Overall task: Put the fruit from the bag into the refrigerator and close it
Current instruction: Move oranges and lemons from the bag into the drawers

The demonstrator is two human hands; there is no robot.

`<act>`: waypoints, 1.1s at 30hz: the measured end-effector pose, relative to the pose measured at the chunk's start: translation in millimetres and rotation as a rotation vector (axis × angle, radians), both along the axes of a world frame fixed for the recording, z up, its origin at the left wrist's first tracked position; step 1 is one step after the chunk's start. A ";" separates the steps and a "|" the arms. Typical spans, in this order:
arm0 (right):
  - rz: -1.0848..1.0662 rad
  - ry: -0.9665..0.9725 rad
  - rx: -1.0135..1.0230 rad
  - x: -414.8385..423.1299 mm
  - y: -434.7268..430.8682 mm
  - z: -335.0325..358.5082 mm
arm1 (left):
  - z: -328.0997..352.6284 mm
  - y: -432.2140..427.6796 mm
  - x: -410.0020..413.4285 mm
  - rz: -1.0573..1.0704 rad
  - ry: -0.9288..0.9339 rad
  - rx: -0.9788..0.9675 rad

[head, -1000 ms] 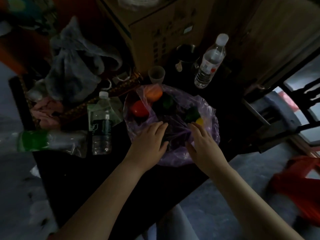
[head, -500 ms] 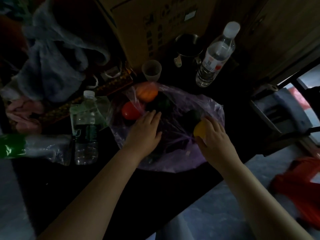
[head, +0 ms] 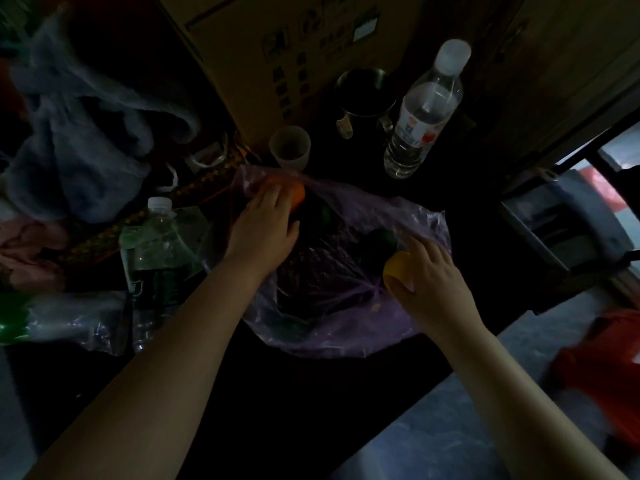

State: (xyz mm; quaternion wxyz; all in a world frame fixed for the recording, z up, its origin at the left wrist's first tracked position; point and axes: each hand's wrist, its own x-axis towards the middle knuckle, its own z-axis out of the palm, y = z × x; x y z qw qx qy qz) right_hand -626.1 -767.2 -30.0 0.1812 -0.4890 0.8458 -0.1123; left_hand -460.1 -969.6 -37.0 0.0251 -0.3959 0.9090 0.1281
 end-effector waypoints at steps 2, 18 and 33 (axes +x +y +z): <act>0.009 -0.002 0.016 -1.7 0.9 -2.6 | -1.3 -5.9 -3.5 0.011 -0.001 -0.005; 0.024 -0.057 0.032 -3.6 10.4 -21.8 | -6.7 -14.9 -12.2 0.044 -0.110 -0.080; 0.052 0.003 0.024 1.1 12.8 -27.0 | -6.6 5.2 12.0 -0.034 -0.046 -0.002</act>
